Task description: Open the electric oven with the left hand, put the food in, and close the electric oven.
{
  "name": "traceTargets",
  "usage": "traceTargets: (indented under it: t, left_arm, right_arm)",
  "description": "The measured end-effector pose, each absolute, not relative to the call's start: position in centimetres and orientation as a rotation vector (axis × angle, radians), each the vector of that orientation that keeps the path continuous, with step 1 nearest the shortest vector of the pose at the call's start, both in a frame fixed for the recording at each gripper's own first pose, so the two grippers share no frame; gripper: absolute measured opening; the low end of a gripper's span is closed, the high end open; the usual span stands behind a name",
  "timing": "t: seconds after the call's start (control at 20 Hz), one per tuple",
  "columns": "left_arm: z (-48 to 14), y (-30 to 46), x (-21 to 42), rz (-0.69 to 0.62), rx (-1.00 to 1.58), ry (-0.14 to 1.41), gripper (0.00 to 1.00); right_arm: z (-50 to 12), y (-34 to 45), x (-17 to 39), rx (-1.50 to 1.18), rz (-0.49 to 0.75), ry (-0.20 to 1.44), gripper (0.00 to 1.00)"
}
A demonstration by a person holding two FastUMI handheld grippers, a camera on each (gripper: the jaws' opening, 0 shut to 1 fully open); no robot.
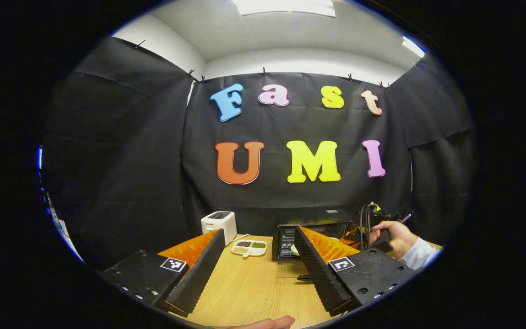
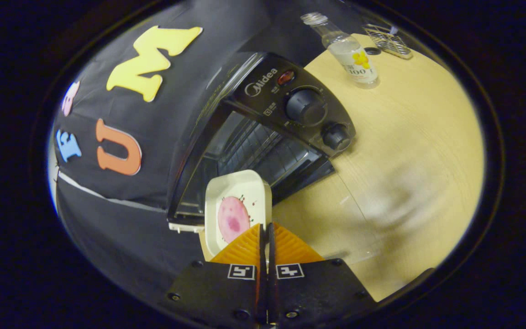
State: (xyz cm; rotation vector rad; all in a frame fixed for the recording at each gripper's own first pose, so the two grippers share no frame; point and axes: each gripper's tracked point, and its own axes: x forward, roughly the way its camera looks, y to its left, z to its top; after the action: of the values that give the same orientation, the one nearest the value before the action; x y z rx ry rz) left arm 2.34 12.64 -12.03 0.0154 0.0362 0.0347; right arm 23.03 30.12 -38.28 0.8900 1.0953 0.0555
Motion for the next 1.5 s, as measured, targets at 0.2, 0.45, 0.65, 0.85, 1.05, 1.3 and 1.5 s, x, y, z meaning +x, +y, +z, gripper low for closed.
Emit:
traceTargets:
  t: [0.2, 0.45, 0.65, 0.85, 1.05, 1.3, 1.5]
  left_arm:
    - [-13.2, 13.5, 3.2, 0.048, 0.029, 0.052, 0.97]
    - [-15.5, 15.1, 4.5, 0.078, 0.007, 0.090, 0.97]
    - [-16.3, 16.0, 5.0, 0.108, 0.020, 0.107, 0.97]
    - [-16.6, 16.6, 5.2, 0.144, 0.034, 0.110, 0.97]
    - [-16.1, 16.9, 5.2, 0.177, 0.045, 0.091, 0.96]
    - [-16.6, 15.9, 5.5, 0.143, 0.029, 0.104, 0.96]
    - [-17.1, 15.6, 5.2, 0.149, 0.028, 0.135, 0.96]
  right_arm:
    - [-40.0, 31.0, 26.0, 1.004, -0.041, 0.993, 0.00]
    - [-41.9, 31.3, 29.1, 1.036, -0.113, 0.901, 0.04]
    - [-41.9, 32.2, 30.8, 1.041, -0.074, 0.788, 0.05]
    - [-41.8, 33.0, 31.8, 1.011, -0.012, 0.715, 0.06]
    - [-42.4, 32.1, 33.5, 0.901, -0.016, 0.633, 0.03]
    - [-40.6, 31.4, 33.4, 0.727, 0.033, 0.507, 0.30]
    - [-39.6, 31.9, 31.4, 0.683, 0.076, 0.503, 0.33]
